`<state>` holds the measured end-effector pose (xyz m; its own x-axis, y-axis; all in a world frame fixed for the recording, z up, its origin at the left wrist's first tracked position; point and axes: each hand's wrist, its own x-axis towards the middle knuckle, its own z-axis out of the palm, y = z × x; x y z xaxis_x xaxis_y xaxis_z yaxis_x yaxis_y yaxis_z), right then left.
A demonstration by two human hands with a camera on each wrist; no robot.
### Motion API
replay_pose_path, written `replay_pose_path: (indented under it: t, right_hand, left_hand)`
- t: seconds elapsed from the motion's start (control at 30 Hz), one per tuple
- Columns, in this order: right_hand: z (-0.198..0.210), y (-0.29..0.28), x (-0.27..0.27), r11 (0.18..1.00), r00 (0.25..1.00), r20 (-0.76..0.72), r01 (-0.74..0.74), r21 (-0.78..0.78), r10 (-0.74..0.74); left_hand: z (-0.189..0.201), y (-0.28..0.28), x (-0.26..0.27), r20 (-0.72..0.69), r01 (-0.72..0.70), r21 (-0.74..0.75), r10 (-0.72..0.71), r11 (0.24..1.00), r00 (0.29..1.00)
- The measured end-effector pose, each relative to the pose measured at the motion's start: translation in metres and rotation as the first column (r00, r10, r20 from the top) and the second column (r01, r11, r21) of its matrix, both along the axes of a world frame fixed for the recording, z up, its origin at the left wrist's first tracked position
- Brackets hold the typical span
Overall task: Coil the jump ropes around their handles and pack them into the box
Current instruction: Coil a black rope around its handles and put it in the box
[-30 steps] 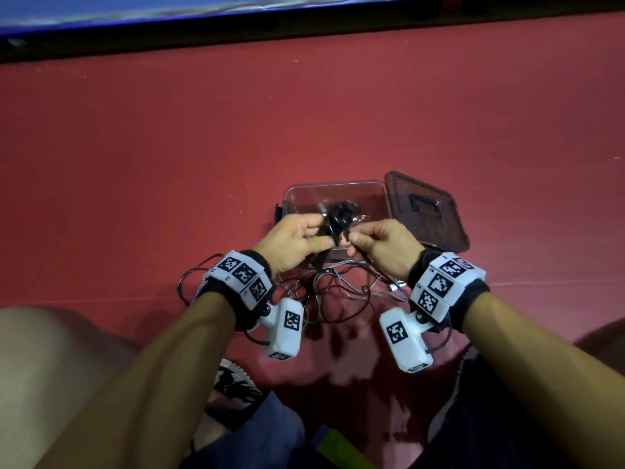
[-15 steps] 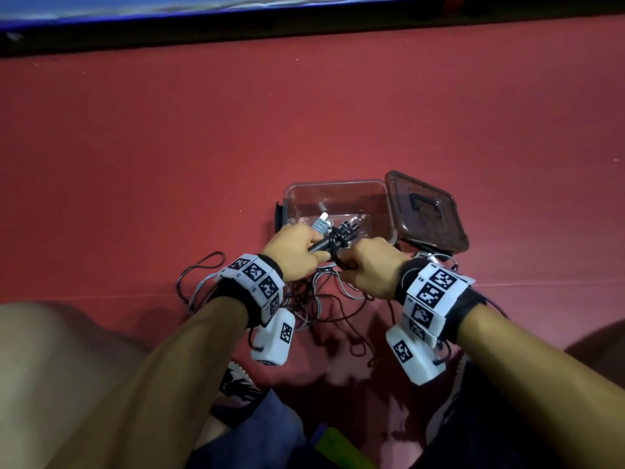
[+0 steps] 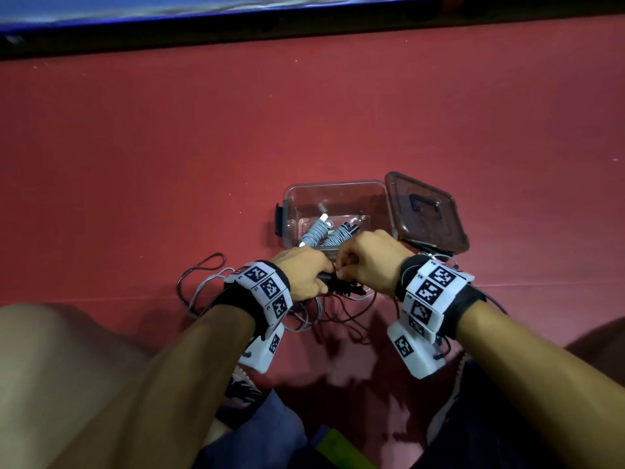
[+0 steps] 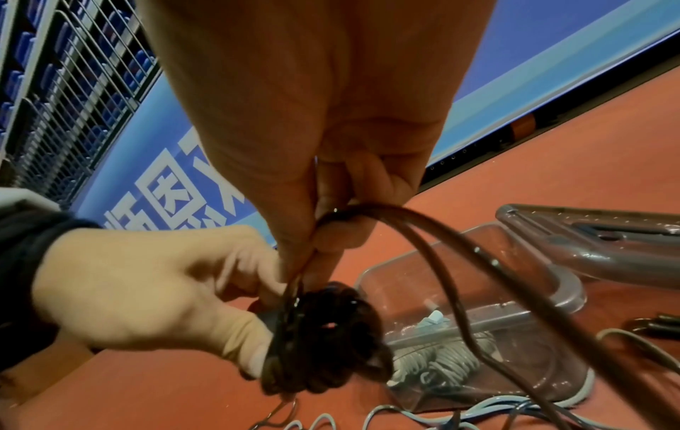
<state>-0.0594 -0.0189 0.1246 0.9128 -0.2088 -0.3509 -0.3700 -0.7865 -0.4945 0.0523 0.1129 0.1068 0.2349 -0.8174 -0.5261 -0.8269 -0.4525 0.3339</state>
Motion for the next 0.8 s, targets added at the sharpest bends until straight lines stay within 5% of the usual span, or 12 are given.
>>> replay_pose_path:
  t: [0.13,0.27,0.43,0.57,0.8]
  right_hand:
    - [-0.005,-0.013,-0.002,0.991,0.990,0.052,0.132,0.021,-0.133]
    - [-0.008,-0.020,-0.007,0.942,0.947,0.140,0.257,0.217,-0.290]
    - [-0.013,-0.023,-0.009,0.732,0.855,0.177,0.289,0.617,-0.487]
    - [-0.015,-0.019,-0.014,0.715,0.868,0.115,0.316,0.624,-0.484]
    - [0.001,-0.011,-0.009,0.798,0.924,0.050,0.300,0.522,-0.380]
  left_hand:
    - [-0.005,0.003,0.011,-0.122,-0.032,-0.038,0.028,0.999,0.992]
    - [-0.007,0.006,0.019,-0.380,-0.175,-0.116,0.119,0.978,0.917]
    - [0.003,0.006,0.029,-0.641,-0.338,-0.123,0.186,0.933,0.745]
    - [0.005,0.004,0.025,-0.708,-0.425,-0.180,0.183,0.887,0.682]
    - [0.012,-0.001,0.017,-0.723,-0.514,-0.278,0.176,0.812,0.668]
